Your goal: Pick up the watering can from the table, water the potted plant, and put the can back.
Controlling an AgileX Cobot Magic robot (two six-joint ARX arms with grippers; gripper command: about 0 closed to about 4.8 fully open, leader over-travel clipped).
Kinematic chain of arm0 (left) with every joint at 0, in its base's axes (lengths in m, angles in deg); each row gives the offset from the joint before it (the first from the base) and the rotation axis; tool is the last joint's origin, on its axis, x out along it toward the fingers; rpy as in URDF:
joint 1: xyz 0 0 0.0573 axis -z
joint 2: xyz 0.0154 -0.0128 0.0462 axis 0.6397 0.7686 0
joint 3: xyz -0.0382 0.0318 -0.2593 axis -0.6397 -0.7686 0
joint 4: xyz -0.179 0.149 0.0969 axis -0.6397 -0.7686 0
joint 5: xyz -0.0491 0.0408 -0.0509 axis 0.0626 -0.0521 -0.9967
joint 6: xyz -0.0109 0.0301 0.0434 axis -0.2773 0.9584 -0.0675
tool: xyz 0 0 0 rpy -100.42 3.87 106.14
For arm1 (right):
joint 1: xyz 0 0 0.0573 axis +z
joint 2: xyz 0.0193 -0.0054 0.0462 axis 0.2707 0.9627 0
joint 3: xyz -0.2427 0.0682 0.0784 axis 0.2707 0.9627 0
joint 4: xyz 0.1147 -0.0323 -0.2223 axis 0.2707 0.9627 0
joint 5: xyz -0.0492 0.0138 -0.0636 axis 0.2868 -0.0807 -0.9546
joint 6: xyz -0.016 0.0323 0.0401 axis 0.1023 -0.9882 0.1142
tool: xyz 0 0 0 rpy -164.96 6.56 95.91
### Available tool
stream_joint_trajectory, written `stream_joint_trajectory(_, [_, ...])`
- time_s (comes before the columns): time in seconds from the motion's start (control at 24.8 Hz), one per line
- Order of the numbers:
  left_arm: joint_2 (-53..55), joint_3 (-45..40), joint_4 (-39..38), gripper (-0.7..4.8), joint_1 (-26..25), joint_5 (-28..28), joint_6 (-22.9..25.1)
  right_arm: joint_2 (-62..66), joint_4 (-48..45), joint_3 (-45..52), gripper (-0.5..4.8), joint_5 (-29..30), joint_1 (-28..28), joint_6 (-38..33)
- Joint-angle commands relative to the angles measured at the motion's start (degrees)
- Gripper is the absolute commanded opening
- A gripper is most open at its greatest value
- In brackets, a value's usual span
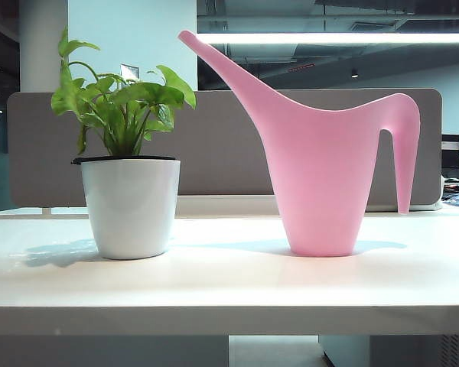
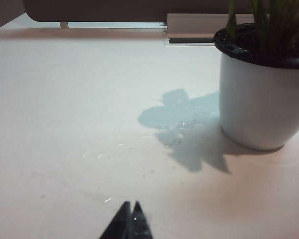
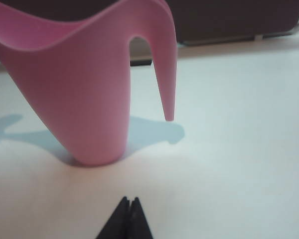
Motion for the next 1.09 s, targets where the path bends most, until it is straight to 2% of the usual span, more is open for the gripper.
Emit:
stream_joint_trajectory(0.04, [0.0,0.1,0.4,-0.05,0.0,-0.3,-0.2,-0.3,0.0,0.5,-0.05,0.2,0.1,-0.2])
stream_joint_trajectory(0.61, [0.0,0.1,-0.1,-0.05,0.0,-0.4,-0.2,-0.5,0.8,4.5,-0.05,2.6,-0.5,0.5])
stream_joint_trajectory(0.73, [0.0,0.1,-0.1,-0.05,0.0,-0.5,-0.2,-0.5,0.9,4.5,-0.05,3.0,-2.1,4.5])
stream_joint_trajectory(1.09, [0.0,0.1,-0.1,-0.05,0.0,-0.5,-0.2,-0.5,1.2,4.5,-0.05,5.2,-11.2,4.5])
